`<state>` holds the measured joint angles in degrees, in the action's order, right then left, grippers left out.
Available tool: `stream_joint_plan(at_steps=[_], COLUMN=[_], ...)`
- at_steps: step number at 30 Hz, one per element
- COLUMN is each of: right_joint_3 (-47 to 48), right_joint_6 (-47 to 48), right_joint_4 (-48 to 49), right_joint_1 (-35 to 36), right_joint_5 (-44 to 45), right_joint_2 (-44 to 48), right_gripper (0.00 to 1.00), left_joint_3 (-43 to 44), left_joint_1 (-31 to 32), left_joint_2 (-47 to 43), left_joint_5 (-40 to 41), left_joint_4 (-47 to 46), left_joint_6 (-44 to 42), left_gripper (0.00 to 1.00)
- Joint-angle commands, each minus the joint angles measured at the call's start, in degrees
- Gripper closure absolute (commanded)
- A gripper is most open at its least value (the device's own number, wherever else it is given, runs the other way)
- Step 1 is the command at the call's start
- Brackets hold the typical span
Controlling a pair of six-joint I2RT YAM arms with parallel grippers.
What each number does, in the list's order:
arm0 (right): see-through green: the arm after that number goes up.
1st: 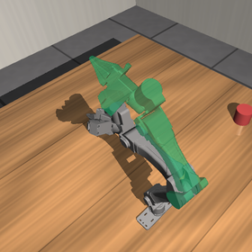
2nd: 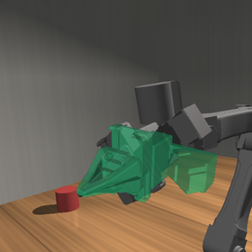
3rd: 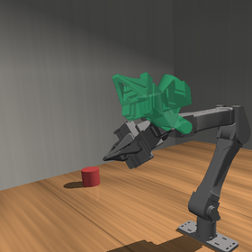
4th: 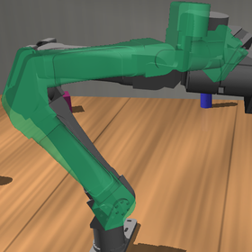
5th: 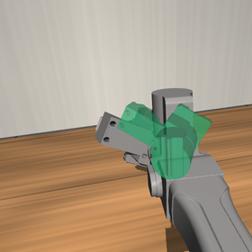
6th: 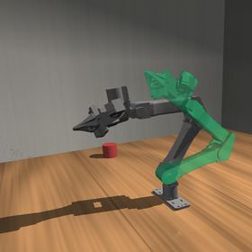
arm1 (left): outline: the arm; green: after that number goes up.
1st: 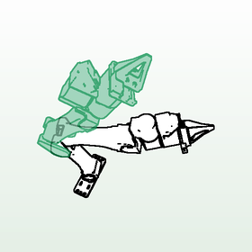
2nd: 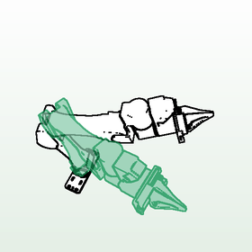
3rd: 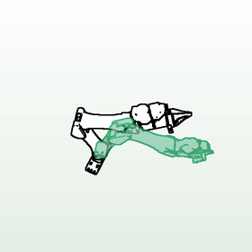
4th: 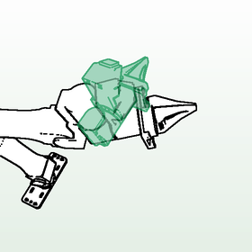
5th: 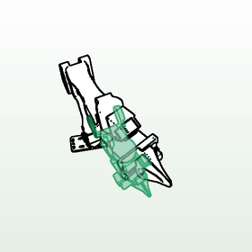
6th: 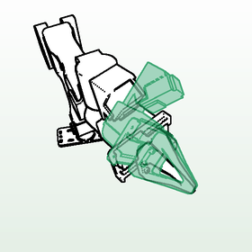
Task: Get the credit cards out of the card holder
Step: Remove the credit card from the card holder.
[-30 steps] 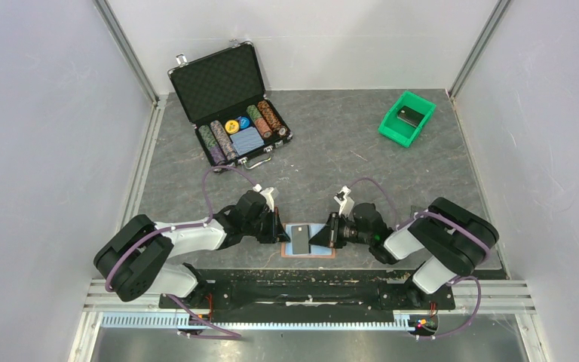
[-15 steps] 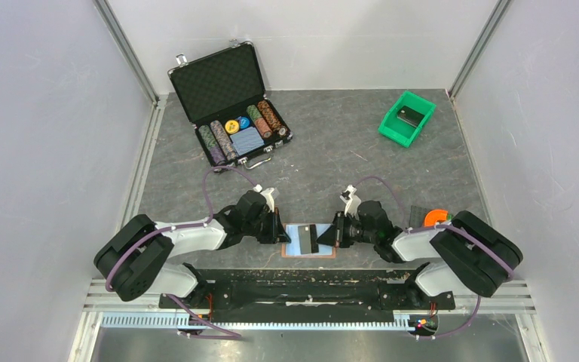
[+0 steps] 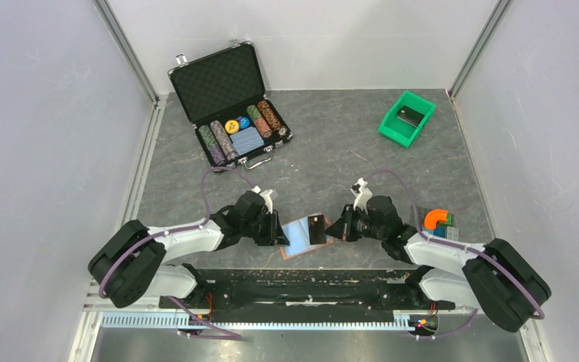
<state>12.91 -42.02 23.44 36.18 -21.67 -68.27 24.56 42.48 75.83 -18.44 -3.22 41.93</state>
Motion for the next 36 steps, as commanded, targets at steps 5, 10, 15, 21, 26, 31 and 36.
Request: stream_joint_plan(at_steps=[5,10,15,21,26,31,36], right_joint_3=[4.02,8.29,11.70,12.06,10.64,9.56,9.07], right_joint_6=[6.97,13.01,15.15,15.54,12.07,9.76,9.34], right_joint_4=[-8.95,-13.71,-14.62,-13.31,-7.89,-5.38,-4.49], right_joint_1=[-3.72,-5.65,-5.91,-5.87,-5.86,-5.79,-5.44], right_joint_5=[-1.04,-6.51,-16.11,-26.09,-32.55,-35.04,-36.04], right_joint_2=[6.81,9.54,9.87,11.39,13.13,12.84,12.36], right_gripper=[1.00,1.00,1.00,1.00,1.00,1.00,1.00], left_joint_3=[5.09,10.10,15.84,21.14,23.22,23.96,23.18], left_joint_1=[0.15,0.15,0.15,0.15,0.15,0.15,0.14], left_joint_2=[-7.40,-11.92,-12.75,-13.07,-12.25,-9.80,-8.61], left_joint_5=[-4.05,-3.26,-1.43,-2.93,-6.38,-14.16,-19.97], left_joint_4=[6.09,10.46,18.20,22.86,22.95,21.20,16.96], left_joint_6=[1.03,-2.08,-8.25,-11.99,-14.00,-14.48,-12.76], left_gripper=[0.50,0.33,0.25,0.23,0.22,0.23,0.29])
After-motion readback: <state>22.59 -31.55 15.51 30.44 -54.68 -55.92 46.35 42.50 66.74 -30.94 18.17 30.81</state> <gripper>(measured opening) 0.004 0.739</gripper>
